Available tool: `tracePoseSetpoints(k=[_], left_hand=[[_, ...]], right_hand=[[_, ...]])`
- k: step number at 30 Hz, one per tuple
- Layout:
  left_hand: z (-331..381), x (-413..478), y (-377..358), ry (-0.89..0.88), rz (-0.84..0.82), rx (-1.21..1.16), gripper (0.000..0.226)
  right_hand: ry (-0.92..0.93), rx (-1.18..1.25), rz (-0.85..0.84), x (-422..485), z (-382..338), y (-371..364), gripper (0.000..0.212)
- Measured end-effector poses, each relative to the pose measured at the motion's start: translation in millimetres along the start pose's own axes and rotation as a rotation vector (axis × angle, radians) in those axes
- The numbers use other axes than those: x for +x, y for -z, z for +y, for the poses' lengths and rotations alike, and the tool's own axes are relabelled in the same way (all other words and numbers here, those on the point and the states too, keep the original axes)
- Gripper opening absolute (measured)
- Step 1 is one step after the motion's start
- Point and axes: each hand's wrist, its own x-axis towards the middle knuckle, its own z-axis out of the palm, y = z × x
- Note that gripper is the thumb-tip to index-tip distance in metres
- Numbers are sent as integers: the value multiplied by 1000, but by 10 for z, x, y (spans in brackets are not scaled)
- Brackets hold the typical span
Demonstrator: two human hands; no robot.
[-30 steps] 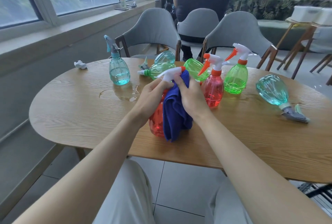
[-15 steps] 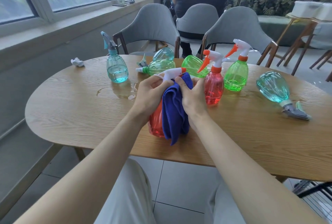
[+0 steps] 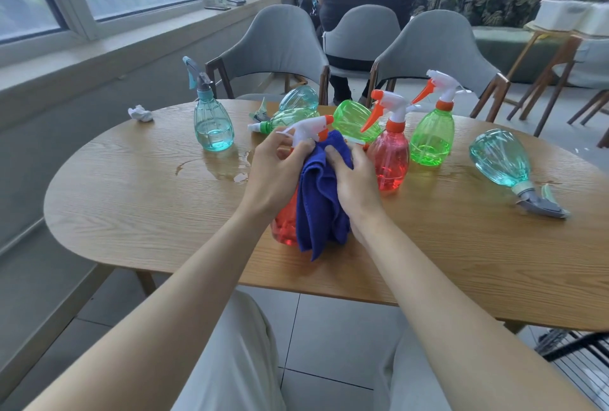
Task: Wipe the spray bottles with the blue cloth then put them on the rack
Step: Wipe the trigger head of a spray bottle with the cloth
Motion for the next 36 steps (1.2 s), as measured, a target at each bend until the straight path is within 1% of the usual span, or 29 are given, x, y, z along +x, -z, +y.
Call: tracePoseSetpoints(k=[2,3,5,7,8,10,11,13,16,18,21,22,23,25,27,29,31,33,34,36], left_hand=[[14,-29,-7,9,38,-11,21],[6,-30,1,21,62,-37,21],[-8,-9,25,49,89,-107,23],[15,-6,39,59,84,-149,22],[32,-5,37,56,77,-165,21],[57,-3,26,46,64,-166,27],[72,-11,18,49,58,-169,29],[75,-14,3,67,63,-173,33],[55,-20,-4,86,58,-208,40],[51,-28,-8,92,49,-212,46],[18,-21,-7,128,53,-182,67],[1,-18,-4,139,47,-175,72],[-10,-22,-9,141,34,-173,73],[-9,-41,-30,127,-7,-170,65],[24,-48,-61,116,-22,-167,58],[39,-40,-81,111,-18,-162,48],[57,-42,-83,112,-22,-145,40],[49,-52,-89,90,-30,-130,40],[37,-60,-90,79,-26,-125,43],[0,-67,-94,56,14,-139,45]], right_hand=[[-86,20,78,26,60,39,32],[-148,36,104,33,99,67,35],[-239,61,111,26,199,121,34],[-242,60,106,-11,256,154,35],[-209,69,112,-35,246,155,32],[-102,100,103,-74,156,125,25],[-32,82,84,-94,85,95,27],[98,-43,74,-127,-38,33,33],[261,-211,110,-165,-125,-21,31],[344,-288,75,-201,-135,-52,29],[415,-431,-2,-228,-119,-104,22],[415,-471,-11,-225,-120,-109,21],[406,-514,-12,-218,-136,-103,23],[377,-624,-4,-193,-172,-74,36],[346,-702,-3,-170,-219,-46,41],[263,-644,-34,-144,-251,-40,43],[106,-486,-92,-114,-301,-49,47],[-21,-374,-148,-105,-347,-48,49],[-52,-360,-181,-111,-361,-48,49],[-14,-432,-225,-146,-364,-58,47]])
